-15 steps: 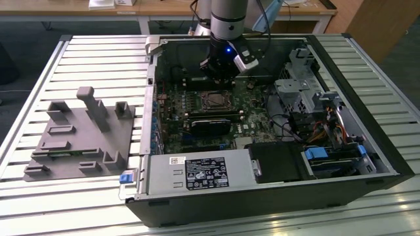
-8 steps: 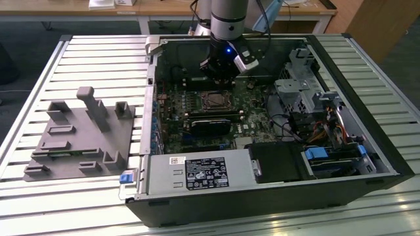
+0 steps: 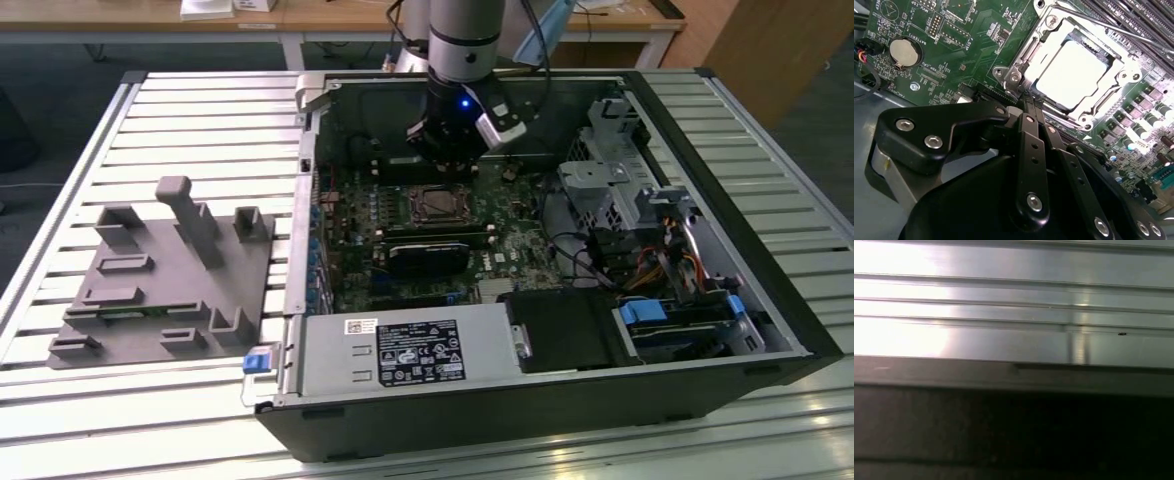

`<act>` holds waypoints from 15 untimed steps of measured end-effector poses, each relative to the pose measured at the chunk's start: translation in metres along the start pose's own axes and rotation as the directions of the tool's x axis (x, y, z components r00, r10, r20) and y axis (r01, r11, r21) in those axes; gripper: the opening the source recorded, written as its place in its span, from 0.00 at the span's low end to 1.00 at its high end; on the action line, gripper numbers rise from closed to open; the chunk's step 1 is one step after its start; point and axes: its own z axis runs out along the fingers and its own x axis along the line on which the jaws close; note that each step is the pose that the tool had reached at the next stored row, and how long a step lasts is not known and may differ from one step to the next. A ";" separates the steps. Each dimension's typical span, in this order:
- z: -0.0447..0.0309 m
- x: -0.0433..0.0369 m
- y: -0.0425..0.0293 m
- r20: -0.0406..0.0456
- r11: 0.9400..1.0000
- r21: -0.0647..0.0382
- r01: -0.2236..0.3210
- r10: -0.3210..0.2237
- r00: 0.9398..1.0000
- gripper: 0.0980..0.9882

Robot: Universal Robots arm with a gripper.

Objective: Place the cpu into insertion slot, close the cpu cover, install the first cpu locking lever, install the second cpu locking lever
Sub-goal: 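Install the second cpu locking lever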

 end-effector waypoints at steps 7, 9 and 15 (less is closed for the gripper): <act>0.0000 0.0000 -0.0021 0.000 1.000 0.000 0.000 0.000 1.000 0.01; 0.0000 0.0000 -0.0028 0.000 1.000 0.000 0.000 0.000 1.000 0.01; 0.0000 0.0000 -0.0052 0.000 1.000 0.000 0.000 0.000 1.000 0.01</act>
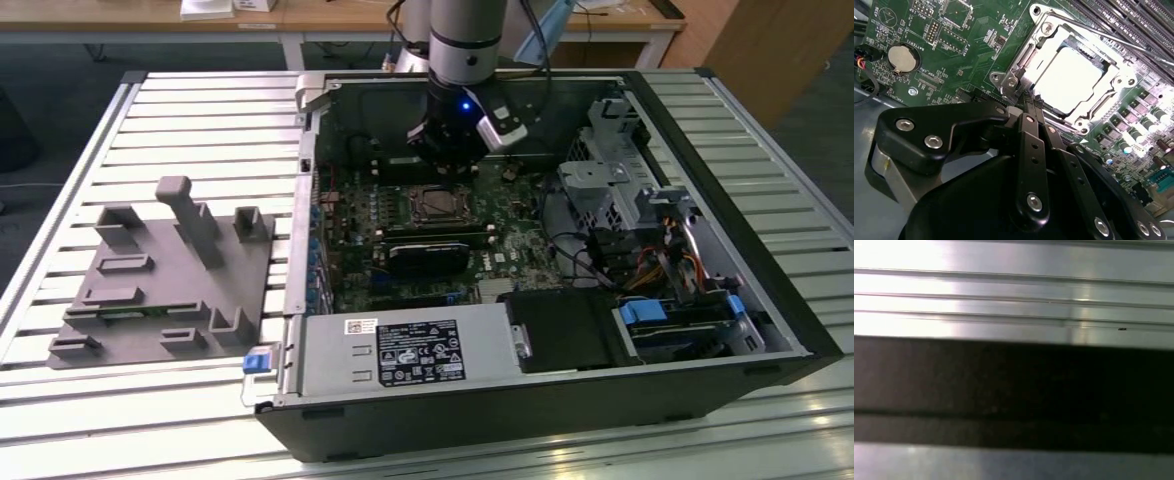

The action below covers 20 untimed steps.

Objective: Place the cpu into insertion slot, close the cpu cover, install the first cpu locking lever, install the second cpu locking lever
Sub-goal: 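Install the second cpu locking lever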

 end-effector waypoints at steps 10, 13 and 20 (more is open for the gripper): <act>-0.0105 -0.0001 -0.0006 0.000 1.000 0.000 0.000 0.000 1.000 0.01; -0.0186 -0.0002 -0.0006 0.000 1.000 0.000 0.000 0.000 1.000 0.01; -0.0211 -0.0001 -0.0043 0.000 1.000 0.000 0.000 0.000 1.000 0.01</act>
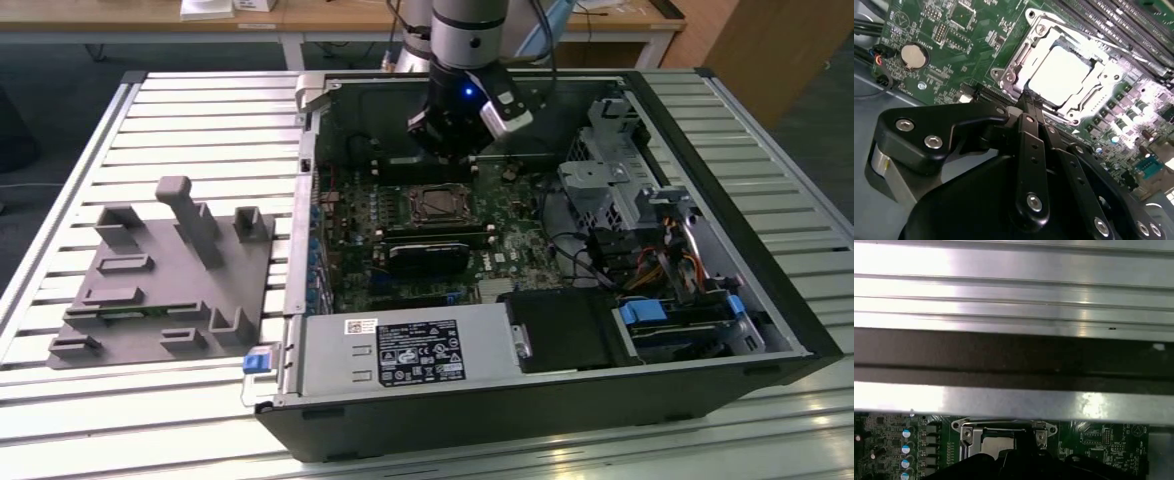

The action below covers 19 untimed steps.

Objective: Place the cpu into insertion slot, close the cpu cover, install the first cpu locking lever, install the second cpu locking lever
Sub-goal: 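Install the second cpu locking lever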

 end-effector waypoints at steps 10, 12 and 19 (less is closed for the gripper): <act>-0.0002 0.0003 -0.0125 0.000 1.000 0.000 0.000 0.000 1.000 0.01; -0.0029 0.0003 -0.0126 -0.001 1.000 0.000 0.000 0.000 1.000 0.01; -0.0100 0.0002 -0.0142 -0.002 1.000 0.000 0.000 0.000 1.000 0.01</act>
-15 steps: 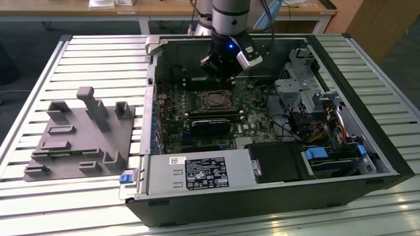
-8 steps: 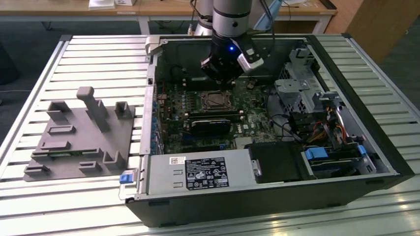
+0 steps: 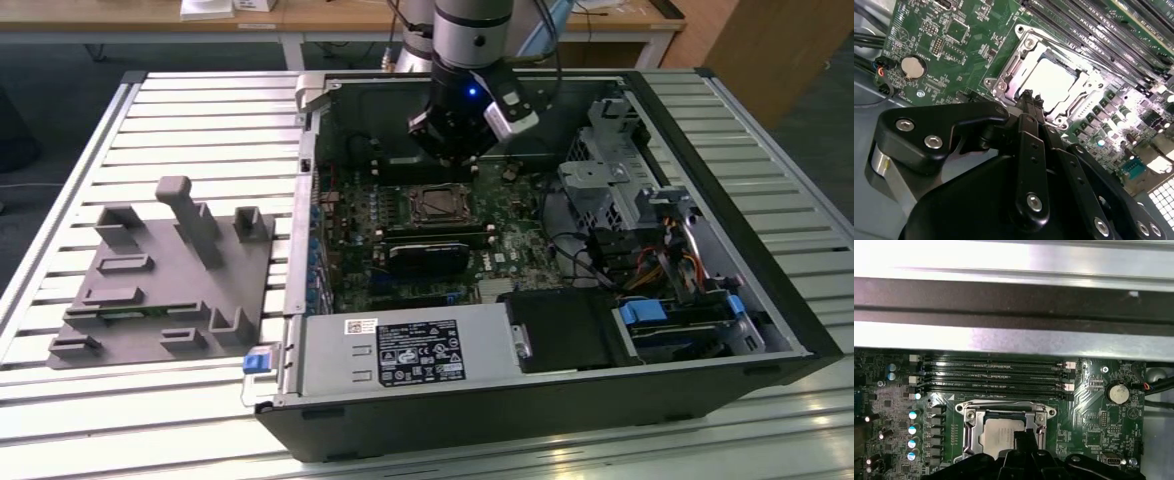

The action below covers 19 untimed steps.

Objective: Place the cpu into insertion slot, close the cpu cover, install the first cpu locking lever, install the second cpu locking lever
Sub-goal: 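Install the second cpu locking lever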

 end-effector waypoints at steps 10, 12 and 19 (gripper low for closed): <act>0.0000 0.0003 -0.0126 0.000 1.000 0.000 0.000 0.000 1.000 0.01; 0.0000 0.0003 -0.0133 0.000 1.000 0.000 0.000 0.000 1.000 0.01; -0.0001 0.0004 -0.0154 -0.001 1.000 0.000 0.000 0.000 1.000 0.01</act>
